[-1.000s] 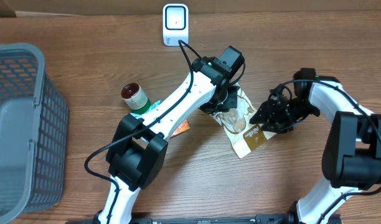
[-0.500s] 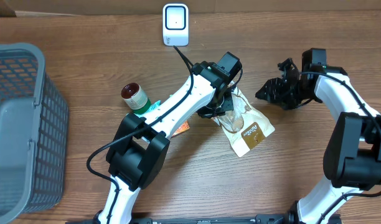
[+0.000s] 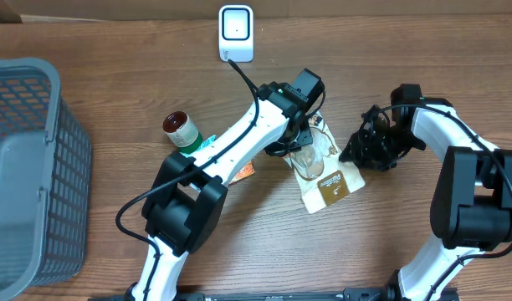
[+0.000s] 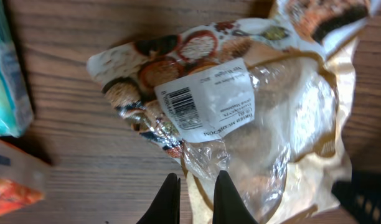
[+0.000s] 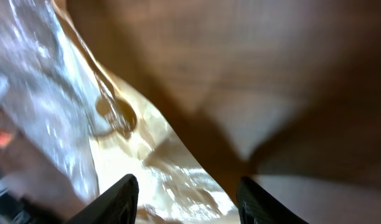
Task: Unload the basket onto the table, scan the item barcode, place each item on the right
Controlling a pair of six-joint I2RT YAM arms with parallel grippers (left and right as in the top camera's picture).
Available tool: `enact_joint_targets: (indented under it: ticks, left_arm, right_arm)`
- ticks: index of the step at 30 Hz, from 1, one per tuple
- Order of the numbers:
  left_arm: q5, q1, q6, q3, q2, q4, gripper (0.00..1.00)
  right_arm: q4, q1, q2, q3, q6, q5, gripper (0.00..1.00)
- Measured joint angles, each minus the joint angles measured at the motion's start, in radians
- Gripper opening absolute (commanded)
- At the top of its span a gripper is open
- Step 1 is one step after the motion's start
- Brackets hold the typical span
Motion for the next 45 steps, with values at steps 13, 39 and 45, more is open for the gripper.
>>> enact_joint_targets:
  ticks: [13,39,45]
  left_arm:
    - [0.003,0.063,0.124,0.000,0.000,-0.020,0.04]
    - [0.101,0.015,-0.029,-0.229,0.000,0.298,0.04]
    - [0.128,0.017,-0.032,-0.270,-0.005,0.336,0.04]
  right_arm:
    - [-0.049,-0.004,0.000,0.000,-0.073,-0.109,0.57]
    - [0.201,-0.013,-0.013,-0.114,-0.086,-0.191,0.62]
    - [0.219,-0.013,-0.013,-0.138,-0.088,-0.208,0.52]
